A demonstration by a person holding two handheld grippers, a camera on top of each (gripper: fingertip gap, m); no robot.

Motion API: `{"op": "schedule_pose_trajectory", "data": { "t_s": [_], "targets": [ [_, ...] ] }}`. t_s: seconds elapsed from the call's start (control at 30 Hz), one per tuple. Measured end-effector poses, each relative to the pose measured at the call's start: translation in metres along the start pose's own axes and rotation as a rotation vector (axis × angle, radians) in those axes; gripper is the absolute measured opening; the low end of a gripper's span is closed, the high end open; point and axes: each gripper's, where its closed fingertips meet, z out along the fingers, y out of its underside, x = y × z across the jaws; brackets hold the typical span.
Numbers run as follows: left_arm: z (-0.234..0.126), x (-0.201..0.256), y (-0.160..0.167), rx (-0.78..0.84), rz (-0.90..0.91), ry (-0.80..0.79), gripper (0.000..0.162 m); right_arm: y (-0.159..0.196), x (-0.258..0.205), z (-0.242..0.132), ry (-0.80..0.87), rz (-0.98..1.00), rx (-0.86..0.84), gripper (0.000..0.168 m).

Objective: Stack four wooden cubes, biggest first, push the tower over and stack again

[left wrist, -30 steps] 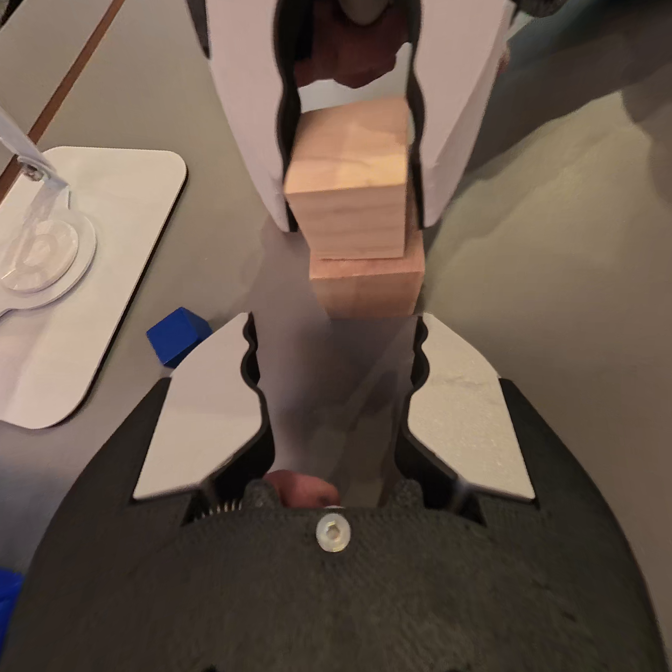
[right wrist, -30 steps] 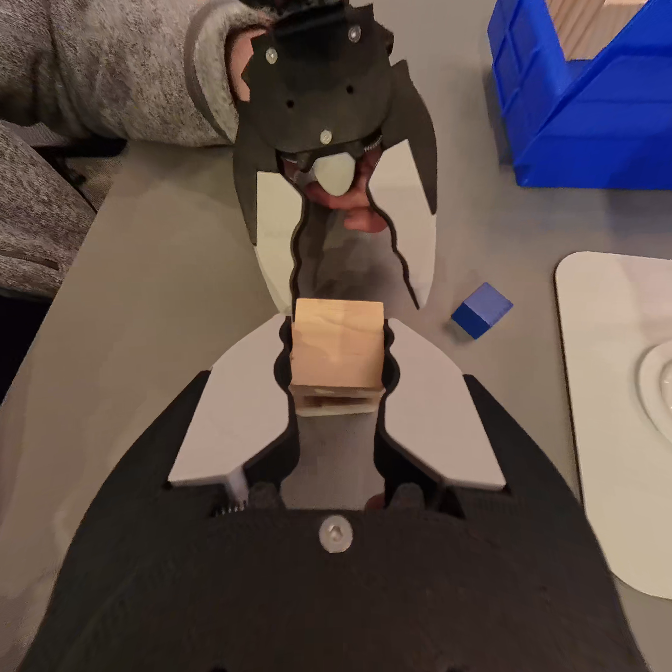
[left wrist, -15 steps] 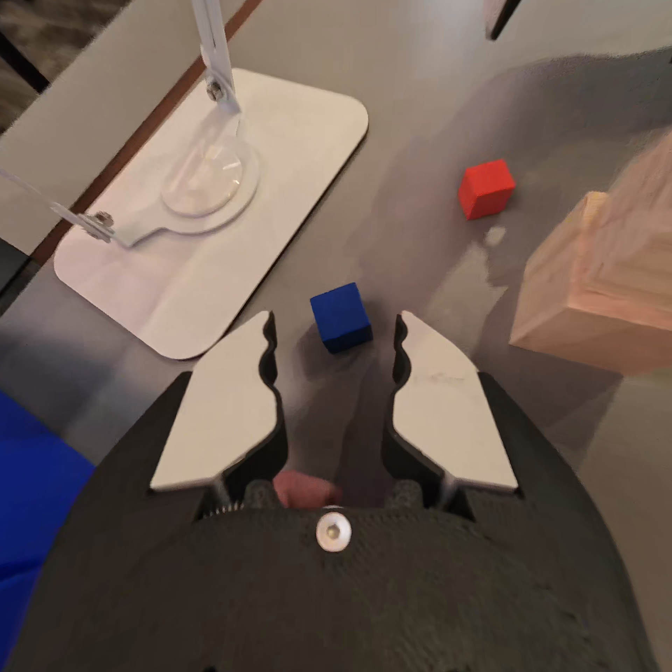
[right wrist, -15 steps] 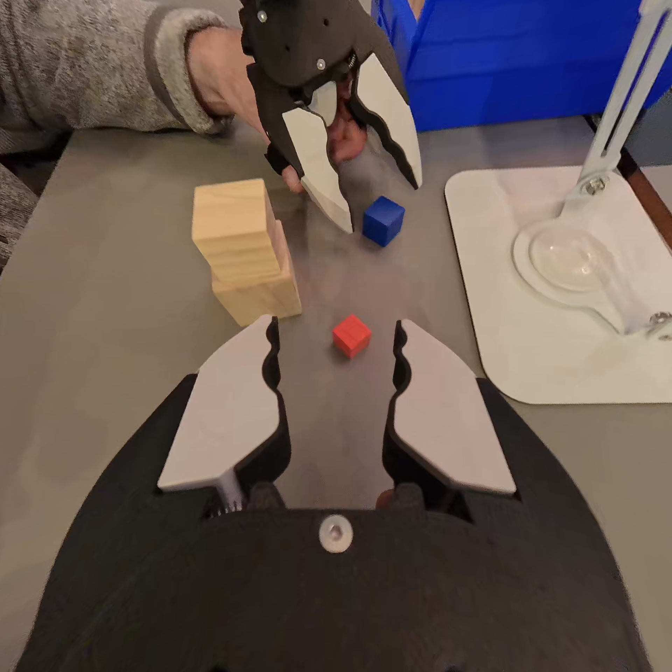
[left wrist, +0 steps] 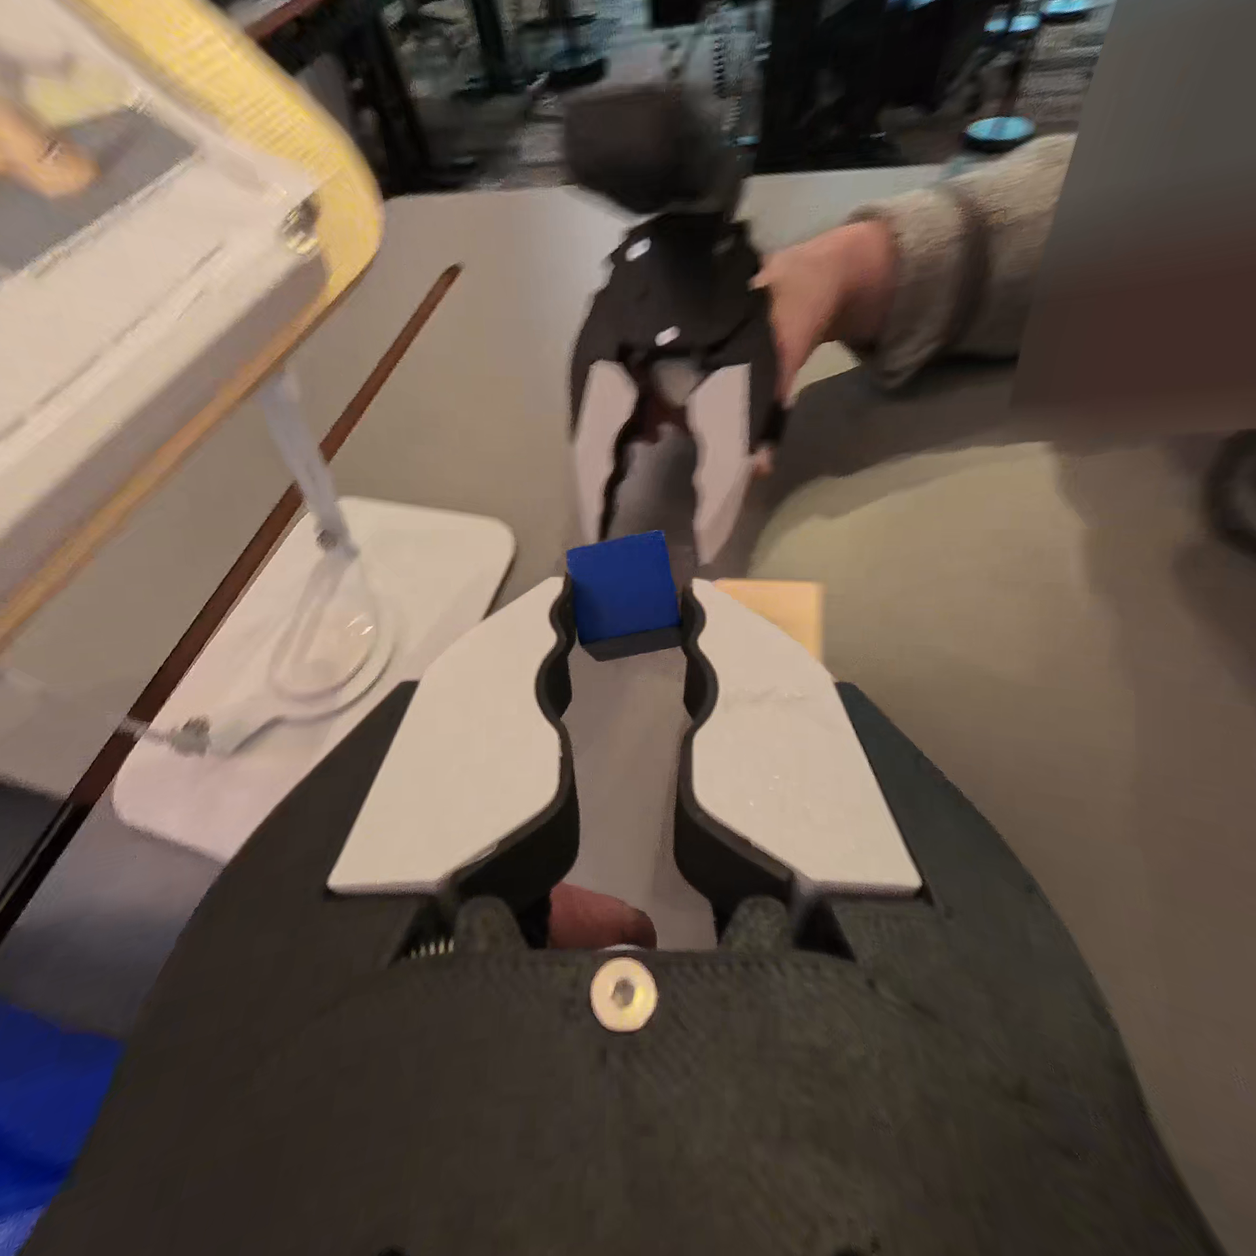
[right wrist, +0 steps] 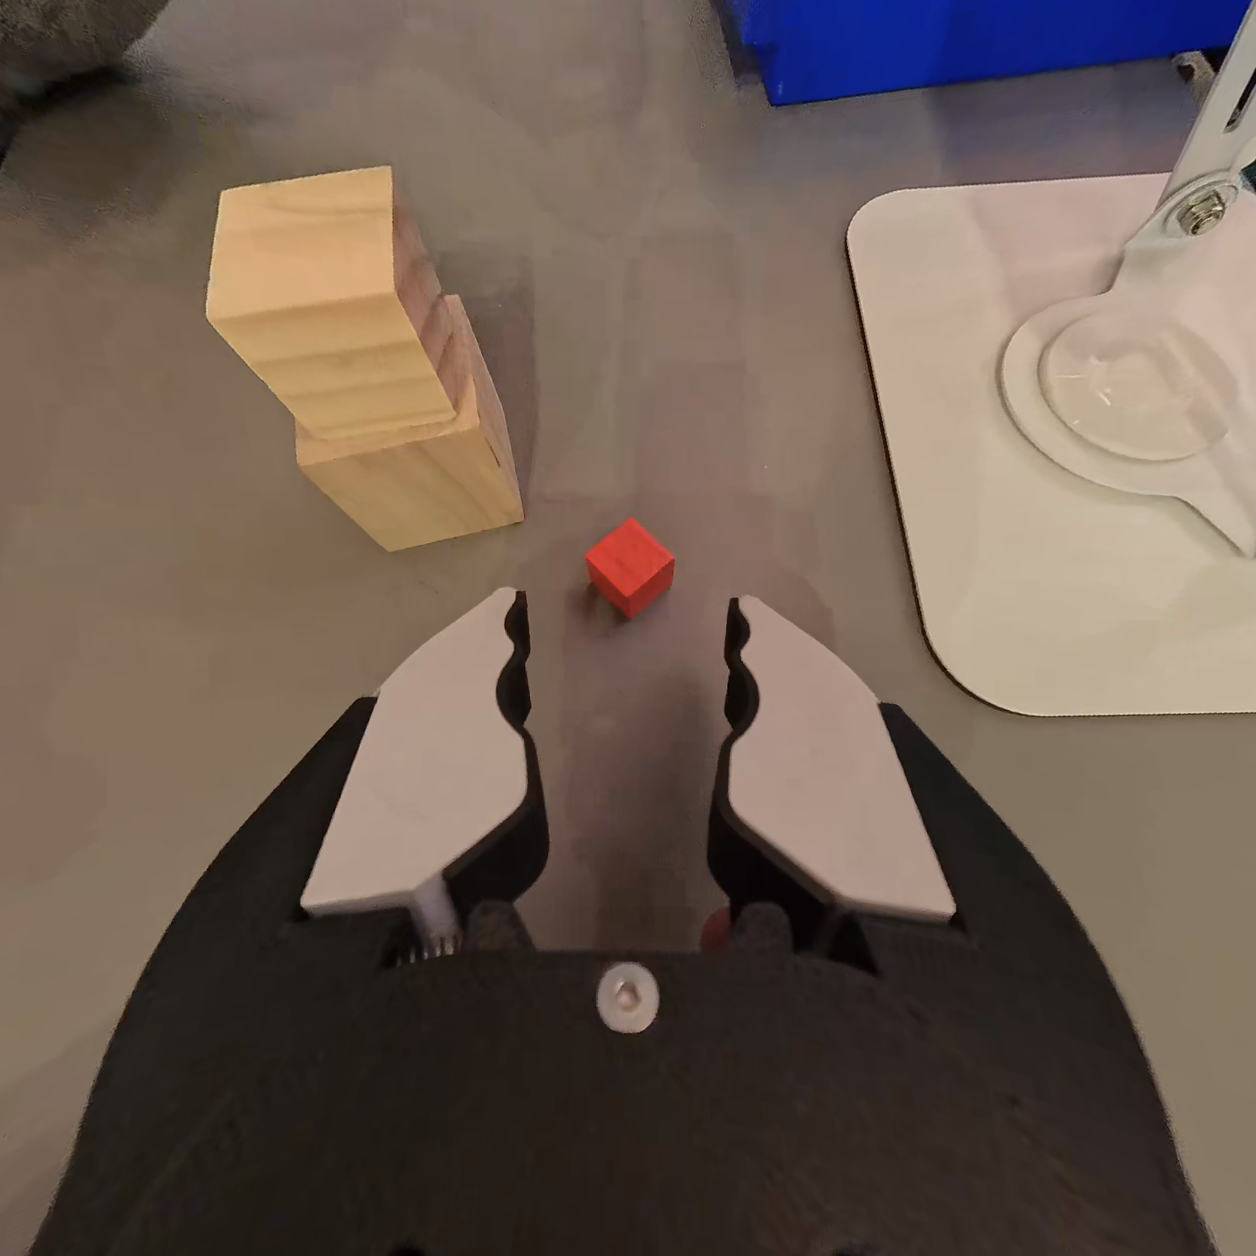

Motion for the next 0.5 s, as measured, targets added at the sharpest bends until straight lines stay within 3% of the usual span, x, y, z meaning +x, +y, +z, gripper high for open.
{"op": "schedule_pose_trajectory", "data": {
  "t_s": [0.13,0.33,0.4,0.5],
  "targets": [
    [0.014,0.040,-0.001,-0.090,0.072,0.109,0.029,0.001,-0.002,0.003,-0.014,-0.001,0.001,0.054],
    [0.032,0.042,0.024,-0.177,0.018,0.133,0.031,0.000,-0.002,0.004,-0.009,-0.010,0.005,0.056],
    [0.030,0.033,0.025,-0.183,0.035,0.077,0.048,-0.001,-0.001,0.006,-0.003,-0.013,0.005,0.059],
    [0.017,0.033,0.021,-0.143,-0.010,0.116,0.068,0.000,-0.001,0.013,-0.008,-0.028,-0.003,0.058]
  ]
}}
